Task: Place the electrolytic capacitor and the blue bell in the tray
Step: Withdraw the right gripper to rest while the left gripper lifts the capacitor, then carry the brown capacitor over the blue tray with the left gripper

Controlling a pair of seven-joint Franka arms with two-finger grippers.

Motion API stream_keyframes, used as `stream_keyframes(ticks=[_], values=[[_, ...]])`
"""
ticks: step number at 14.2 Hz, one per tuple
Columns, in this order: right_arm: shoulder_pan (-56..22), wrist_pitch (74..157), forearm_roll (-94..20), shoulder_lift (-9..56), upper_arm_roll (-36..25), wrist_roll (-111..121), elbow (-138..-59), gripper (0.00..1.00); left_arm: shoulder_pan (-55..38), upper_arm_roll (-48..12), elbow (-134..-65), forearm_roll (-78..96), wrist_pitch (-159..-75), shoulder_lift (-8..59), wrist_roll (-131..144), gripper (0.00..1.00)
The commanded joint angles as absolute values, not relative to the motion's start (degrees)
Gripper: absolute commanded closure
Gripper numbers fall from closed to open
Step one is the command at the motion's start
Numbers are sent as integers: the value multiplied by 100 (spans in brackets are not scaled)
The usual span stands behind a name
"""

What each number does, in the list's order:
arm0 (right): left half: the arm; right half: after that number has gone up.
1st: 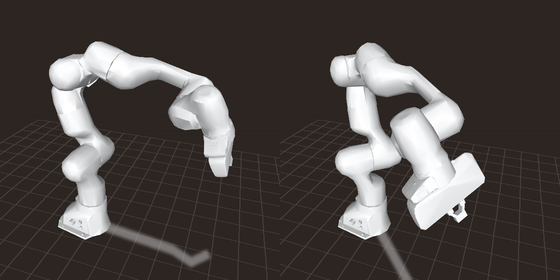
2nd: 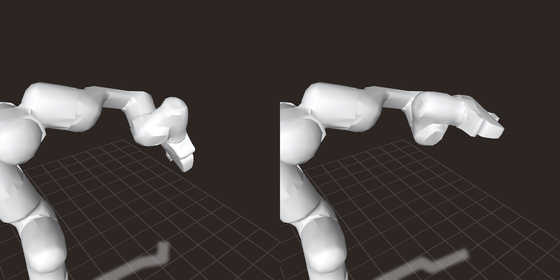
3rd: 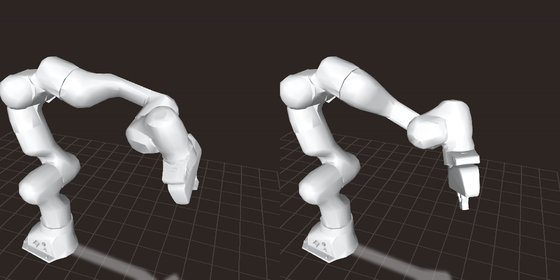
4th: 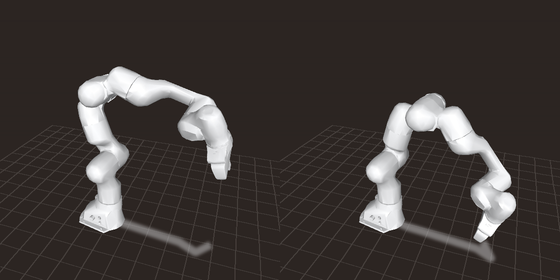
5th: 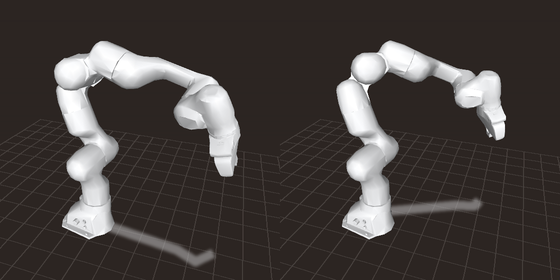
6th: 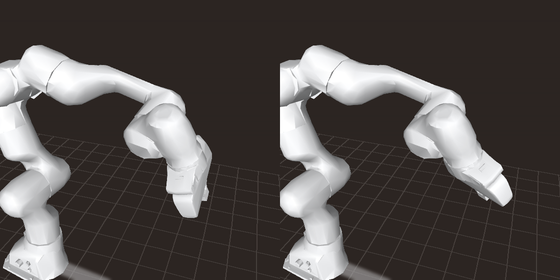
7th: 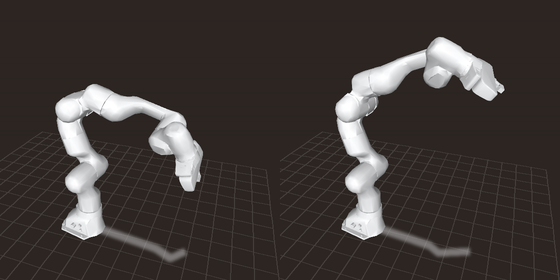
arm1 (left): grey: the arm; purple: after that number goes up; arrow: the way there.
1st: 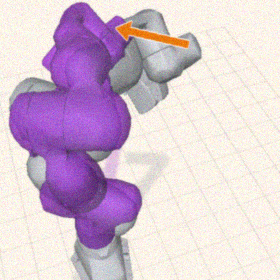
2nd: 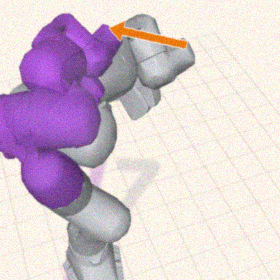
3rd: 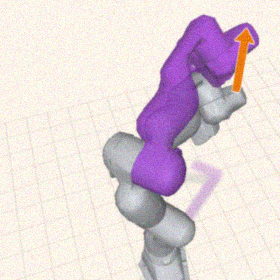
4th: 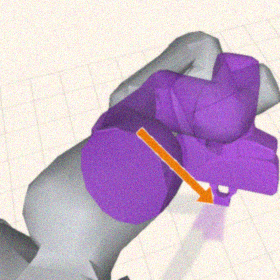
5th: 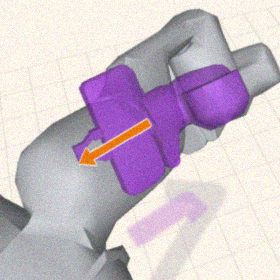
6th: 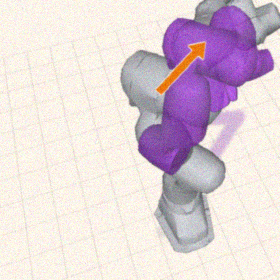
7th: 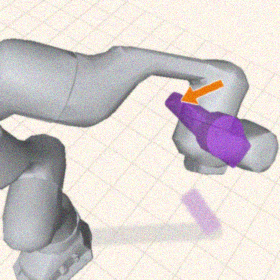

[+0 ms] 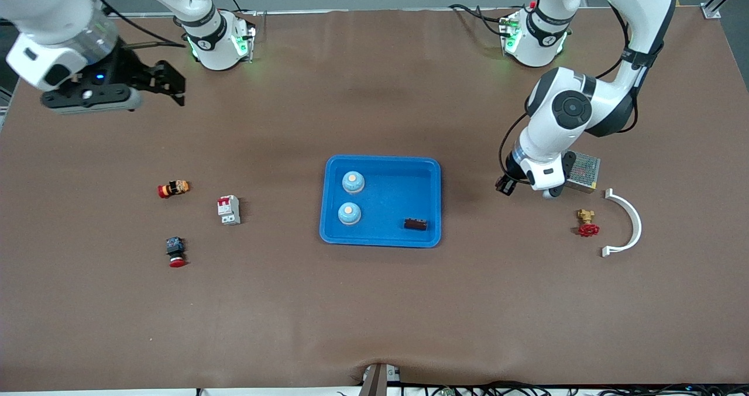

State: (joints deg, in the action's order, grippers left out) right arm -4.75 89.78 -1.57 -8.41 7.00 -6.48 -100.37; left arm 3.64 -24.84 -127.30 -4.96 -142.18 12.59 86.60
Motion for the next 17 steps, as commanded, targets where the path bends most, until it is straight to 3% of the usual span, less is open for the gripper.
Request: stream_keyframes(ticks=[1, 7, 11, 17], values=[[-81, 9061, -229, -949, 677, -370, -10178, 0, 317, -2645, -12315, -378, -14089, 1589, 9489, 100], [518, 9316, -176, -870, 677, 342, -10160, 0, -324, -2646, -11936, -396, -14106, 1828, 10984, 100], [624, 9282, -176, -835, 668, 369, -10108, 0, -948, -2602, -11094, -492, -14098, 2451, 12065, 100], [747, 9097, -167, -668, 677, 290, -9809, 0, -1256, -2584, -10627, -1229, -14098, 3022, 13138, 100]])
